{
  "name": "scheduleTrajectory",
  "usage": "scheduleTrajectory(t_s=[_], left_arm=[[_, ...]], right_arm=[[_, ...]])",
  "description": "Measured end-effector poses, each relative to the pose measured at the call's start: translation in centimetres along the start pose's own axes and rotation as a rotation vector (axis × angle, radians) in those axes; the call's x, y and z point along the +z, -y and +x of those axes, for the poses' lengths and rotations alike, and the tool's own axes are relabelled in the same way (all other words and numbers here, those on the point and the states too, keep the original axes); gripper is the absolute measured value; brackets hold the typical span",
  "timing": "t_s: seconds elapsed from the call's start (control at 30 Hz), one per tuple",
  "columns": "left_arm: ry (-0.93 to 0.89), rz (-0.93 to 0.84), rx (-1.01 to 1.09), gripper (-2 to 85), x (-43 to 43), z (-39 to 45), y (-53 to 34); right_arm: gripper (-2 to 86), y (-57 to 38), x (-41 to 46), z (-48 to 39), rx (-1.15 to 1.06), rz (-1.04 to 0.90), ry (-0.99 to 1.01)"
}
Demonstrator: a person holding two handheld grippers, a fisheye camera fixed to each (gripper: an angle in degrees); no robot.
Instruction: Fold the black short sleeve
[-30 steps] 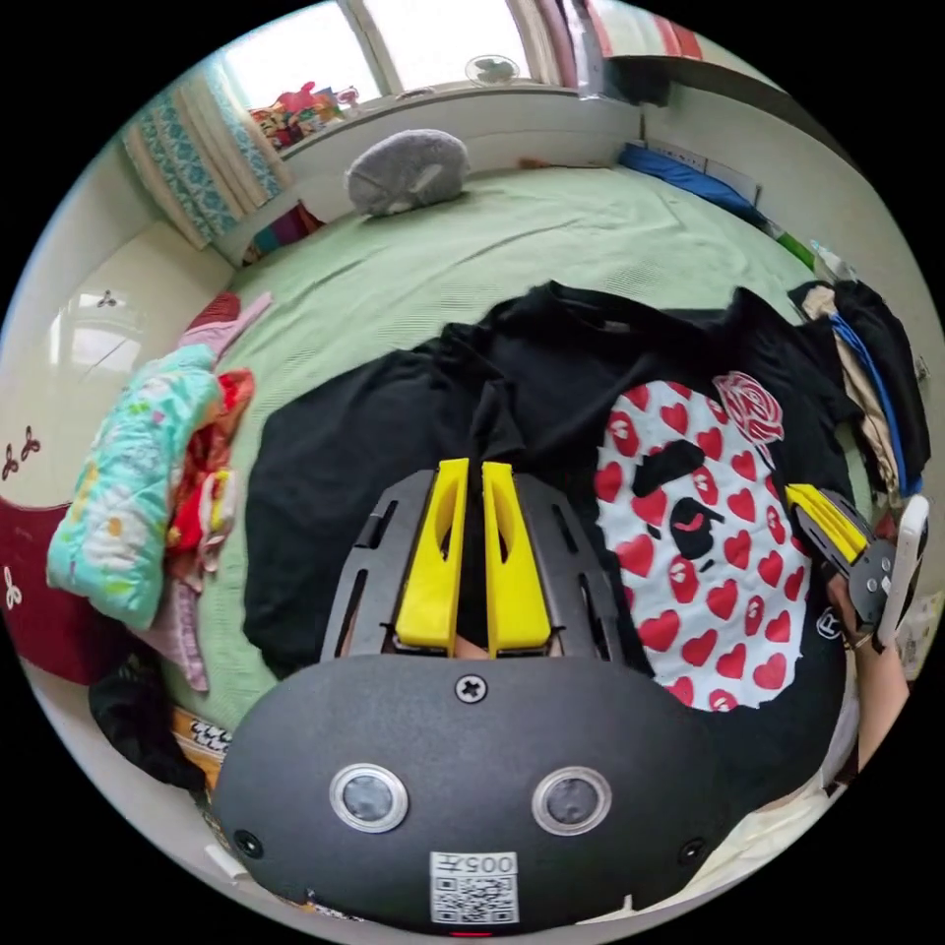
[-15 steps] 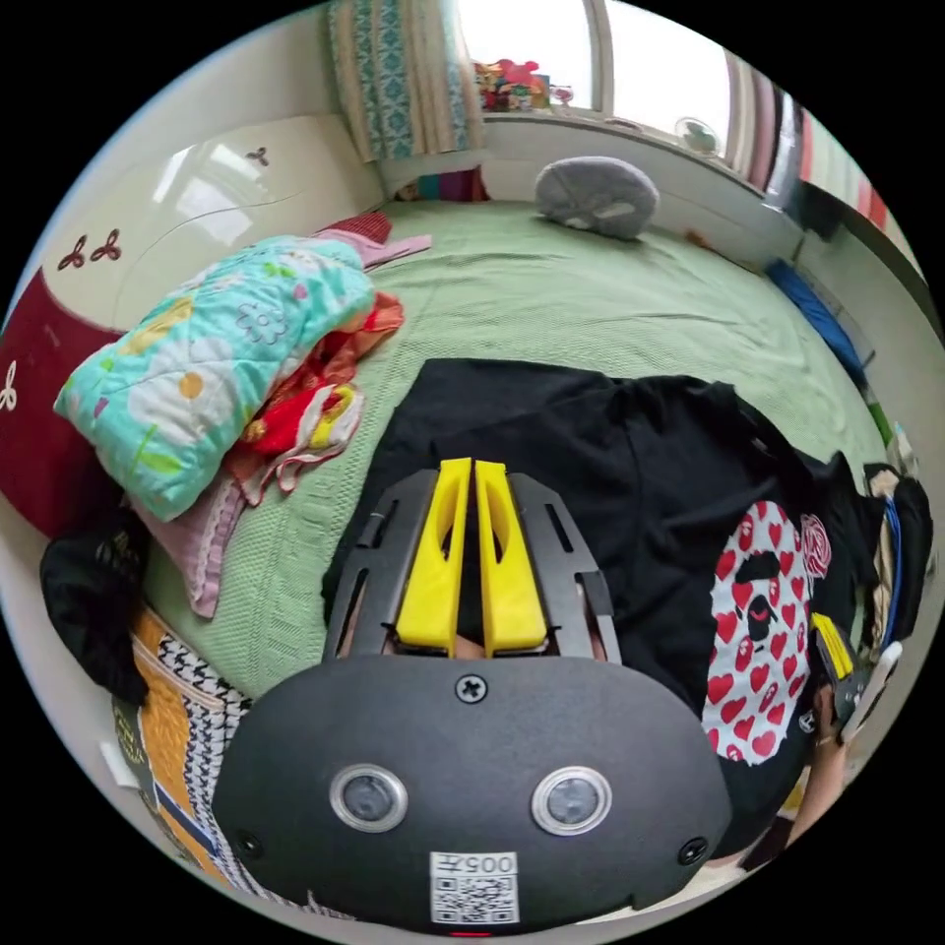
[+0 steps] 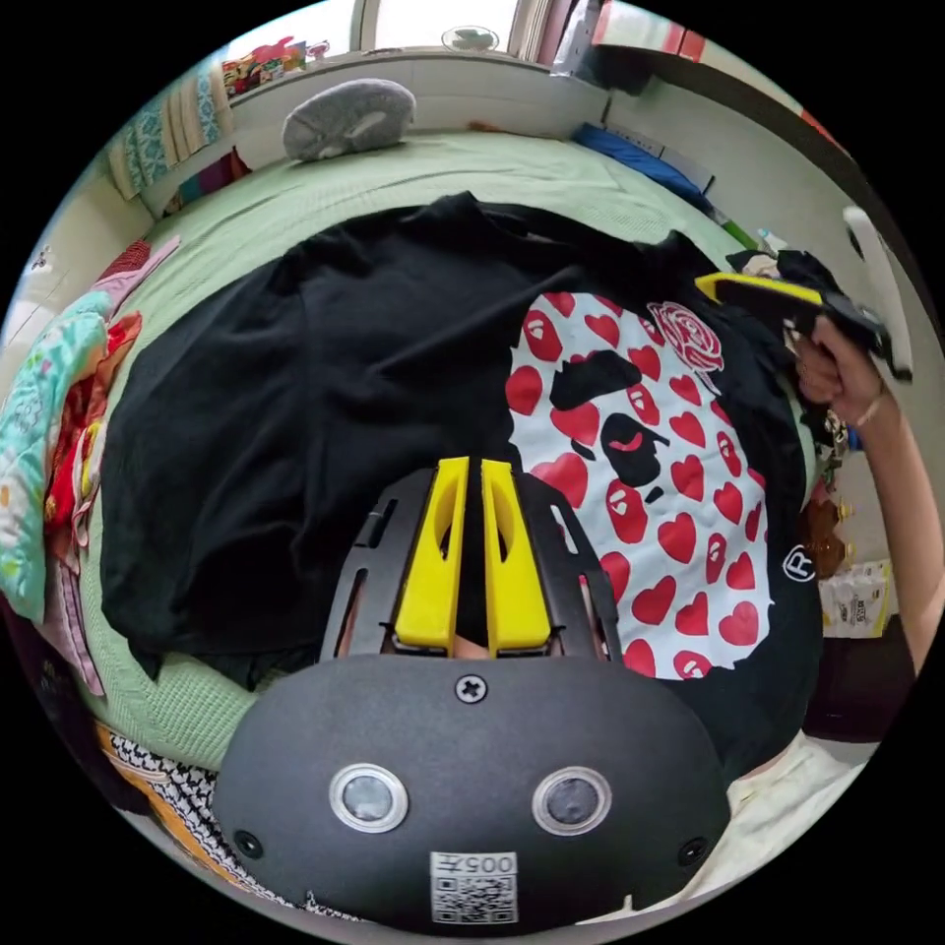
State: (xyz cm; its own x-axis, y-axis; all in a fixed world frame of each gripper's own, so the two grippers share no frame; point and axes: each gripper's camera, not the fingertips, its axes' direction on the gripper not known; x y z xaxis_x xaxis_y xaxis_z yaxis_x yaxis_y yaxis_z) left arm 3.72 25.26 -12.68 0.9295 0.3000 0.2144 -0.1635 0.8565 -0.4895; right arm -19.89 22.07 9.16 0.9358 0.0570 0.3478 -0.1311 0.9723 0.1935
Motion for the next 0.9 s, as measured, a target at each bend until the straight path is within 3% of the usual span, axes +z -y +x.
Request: scheduleTrajectory(t_s=[0.13, 0.33, 0.43, 0.63, 0.7, 0.77, 0.9], left_arm=[[0.062, 0.082, 0.069, 4.4, -0.5, 0.7, -2.3], [0.131, 0.085, 0.070, 4.2, -1.0, 1.2, -3.6], [0.101, 0.091, 0.055, 4.2, -1.6, 0.3, -4.2], [0.003, 0.086, -0.026, 2.9, -3.3, -2.3, -5.3], [-0.040, 0.102, -0.066, 1.7, -4.7, -3.2, -6.0], [-0.069, 0.241, -0.125, 0.8, -8.0, -4.1, -8.7], [-0.105, 0.235, -0.225, 1.0, -10.6, -5.8, -12.8]], right_arm=[[-1.1, 5.0, 3.4, 1.0, -0.049, -0.174, -0.044], [-1.1, 7.6, -1.6, 8.0, 0.432, 0.162, -0.052], [-1.1, 6.0, -2.3, 7.5, 0.344, 0.149, 0.016], [-1.1, -4.3, -4.9, 2.8, 0.109, 0.086, -0.071], [-1.1, -8.3, -6.2, 2.5, 0.118, 0.073, -0.071], [-1.1, -13.9, -8.0, 3.1, 0.230, 0.053, -0.023], [-1.0, -21.9, -9.7, 3.5, 0.310, 0.049, 0.024]])
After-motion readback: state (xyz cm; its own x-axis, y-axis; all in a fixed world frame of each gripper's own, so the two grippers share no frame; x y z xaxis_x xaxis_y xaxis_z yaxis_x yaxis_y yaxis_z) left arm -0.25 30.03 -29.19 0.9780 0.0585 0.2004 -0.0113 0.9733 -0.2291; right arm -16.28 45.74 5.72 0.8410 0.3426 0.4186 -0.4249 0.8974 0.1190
